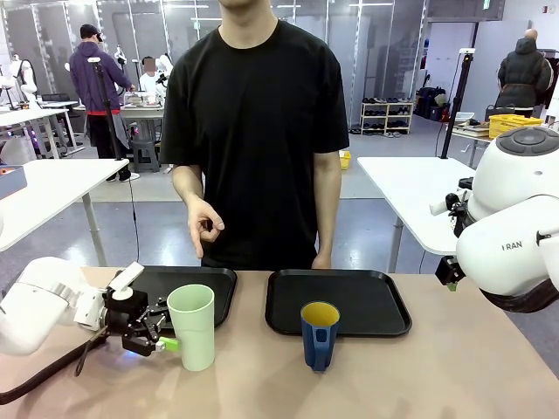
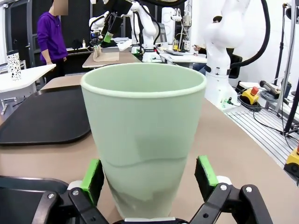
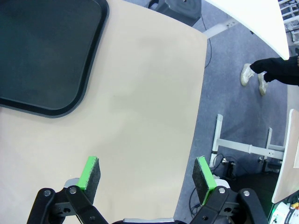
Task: Sort and store the cups by type.
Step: Pick up the Reusable plastic cup.
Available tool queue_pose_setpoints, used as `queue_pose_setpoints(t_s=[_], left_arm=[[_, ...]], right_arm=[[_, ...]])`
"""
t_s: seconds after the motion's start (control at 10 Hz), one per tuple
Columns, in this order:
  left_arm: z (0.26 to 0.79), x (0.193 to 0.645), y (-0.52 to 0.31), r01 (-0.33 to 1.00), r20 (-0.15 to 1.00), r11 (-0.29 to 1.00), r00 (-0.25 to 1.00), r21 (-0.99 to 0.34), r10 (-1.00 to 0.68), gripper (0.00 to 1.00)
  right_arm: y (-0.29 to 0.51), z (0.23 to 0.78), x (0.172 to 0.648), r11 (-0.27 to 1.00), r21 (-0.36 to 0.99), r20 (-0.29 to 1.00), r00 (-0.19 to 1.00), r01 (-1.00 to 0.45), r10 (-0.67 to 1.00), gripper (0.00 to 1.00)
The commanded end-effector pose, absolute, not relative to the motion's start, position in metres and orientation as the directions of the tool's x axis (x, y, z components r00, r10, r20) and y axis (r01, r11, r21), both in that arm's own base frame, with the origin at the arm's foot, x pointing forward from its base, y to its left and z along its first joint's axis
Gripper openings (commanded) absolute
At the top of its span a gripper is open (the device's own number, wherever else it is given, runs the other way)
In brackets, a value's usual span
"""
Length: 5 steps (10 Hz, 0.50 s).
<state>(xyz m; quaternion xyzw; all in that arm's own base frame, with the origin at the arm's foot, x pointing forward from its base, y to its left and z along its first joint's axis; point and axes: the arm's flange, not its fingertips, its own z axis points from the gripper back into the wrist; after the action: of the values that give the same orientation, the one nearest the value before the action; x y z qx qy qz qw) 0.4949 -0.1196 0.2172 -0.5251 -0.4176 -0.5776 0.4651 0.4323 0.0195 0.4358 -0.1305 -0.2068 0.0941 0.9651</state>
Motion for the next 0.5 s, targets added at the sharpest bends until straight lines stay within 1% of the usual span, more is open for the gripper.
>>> queue_pose_setpoints(t_s=[0.0,0.4], left_arm=[[0.211,0.506,-0.135,0.975,0.995,-0.221,-0.003,-0.019,-0.098,1.00],[0.202,0.510,-0.157,0.967,0.996,-0.254,0.010,-0.033,-0.089,1.00]], right_arm=[[0.019,0.435,0.432,0.948,-0.291,0.375,0.897,-0.127,0.236,1.00],[0.019,0.435,0.432,0.948,-0.291,0.375,0.897,-0.127,0.236,1.00]])
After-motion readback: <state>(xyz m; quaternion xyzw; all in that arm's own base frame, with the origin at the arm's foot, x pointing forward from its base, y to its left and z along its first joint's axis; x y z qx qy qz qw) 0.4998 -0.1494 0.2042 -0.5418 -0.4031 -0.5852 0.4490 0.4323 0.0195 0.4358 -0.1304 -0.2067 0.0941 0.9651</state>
